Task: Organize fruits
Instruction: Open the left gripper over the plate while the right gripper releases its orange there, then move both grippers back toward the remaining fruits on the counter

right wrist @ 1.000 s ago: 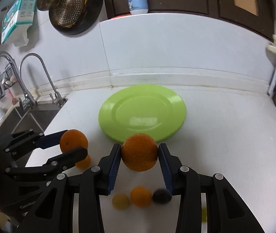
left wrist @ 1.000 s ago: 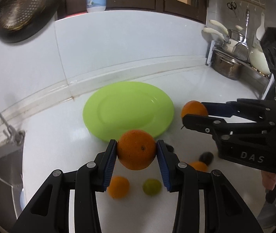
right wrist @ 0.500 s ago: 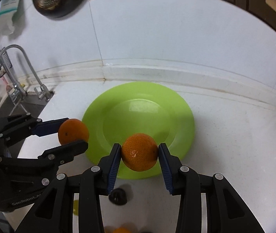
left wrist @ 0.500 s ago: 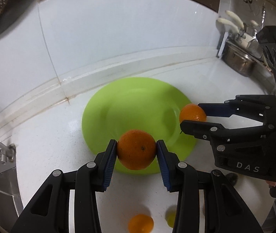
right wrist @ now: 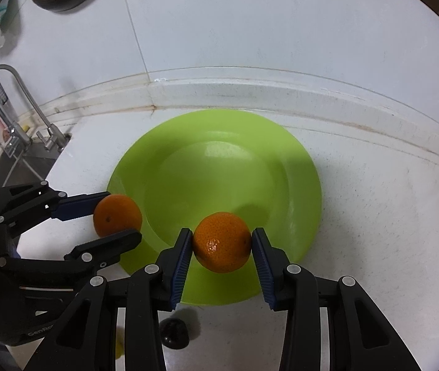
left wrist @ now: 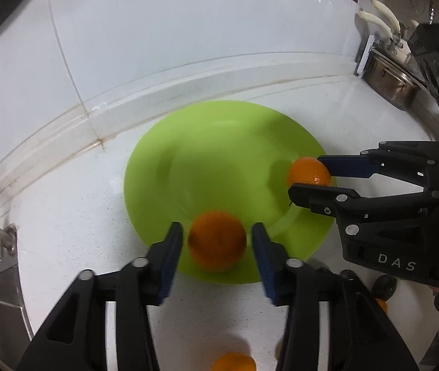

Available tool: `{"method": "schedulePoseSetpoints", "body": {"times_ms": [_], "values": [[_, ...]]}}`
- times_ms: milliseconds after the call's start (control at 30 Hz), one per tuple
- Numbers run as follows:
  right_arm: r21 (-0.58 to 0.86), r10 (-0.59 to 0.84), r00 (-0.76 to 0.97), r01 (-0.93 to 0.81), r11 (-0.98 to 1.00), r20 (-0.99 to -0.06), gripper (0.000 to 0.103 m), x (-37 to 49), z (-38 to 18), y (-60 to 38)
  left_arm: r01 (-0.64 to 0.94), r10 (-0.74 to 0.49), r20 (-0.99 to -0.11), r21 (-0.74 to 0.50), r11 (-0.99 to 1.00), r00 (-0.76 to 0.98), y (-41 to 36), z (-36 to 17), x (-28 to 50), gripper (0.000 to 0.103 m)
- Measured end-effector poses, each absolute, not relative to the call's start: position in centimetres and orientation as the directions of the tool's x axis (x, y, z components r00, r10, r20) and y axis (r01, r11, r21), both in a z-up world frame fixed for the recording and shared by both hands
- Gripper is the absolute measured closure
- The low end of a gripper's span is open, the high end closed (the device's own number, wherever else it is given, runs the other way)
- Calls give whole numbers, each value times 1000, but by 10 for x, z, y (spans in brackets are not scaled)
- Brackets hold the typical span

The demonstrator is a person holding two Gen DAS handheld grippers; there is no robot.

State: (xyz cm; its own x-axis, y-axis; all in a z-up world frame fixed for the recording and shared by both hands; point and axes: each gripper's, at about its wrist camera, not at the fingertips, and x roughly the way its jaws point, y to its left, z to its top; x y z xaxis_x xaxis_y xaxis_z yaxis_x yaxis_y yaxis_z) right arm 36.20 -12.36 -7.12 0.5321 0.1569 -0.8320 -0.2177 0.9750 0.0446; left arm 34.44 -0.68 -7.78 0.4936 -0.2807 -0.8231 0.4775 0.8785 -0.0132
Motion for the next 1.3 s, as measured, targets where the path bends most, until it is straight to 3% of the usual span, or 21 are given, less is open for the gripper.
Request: {"method": "schedulePoseSetpoints", "body": {"times_ms": [367,467,633,700,967,1300], "values": [[20,138,600,-199,980,-788,58,333,-48,-136,419,-259,-765,17,908,590,9,-38,315,35],[16,134,633,-189,982,-762,50,317,-36,-138,412,-271,-738,11,911,618,13,-24,300,30],[1,127,697,-178,984,-705,49,285,-14,-140,398,-283,-685,10,917,671,20,-4,271,25],[-3,119,724,-165,986,-679,44,272,-6,-143,393,-289,-673,2,919,681,22,1,261,23],[-23,83,798,-121,992,-597,40,224,18,-137,393,-311,-617,-4,920,723,28,17,216,17],[-79,-2,846,-48,996,-533,36,169,25,-140,395,-369,-620,-103,913,692,28,15,177,16]]}}
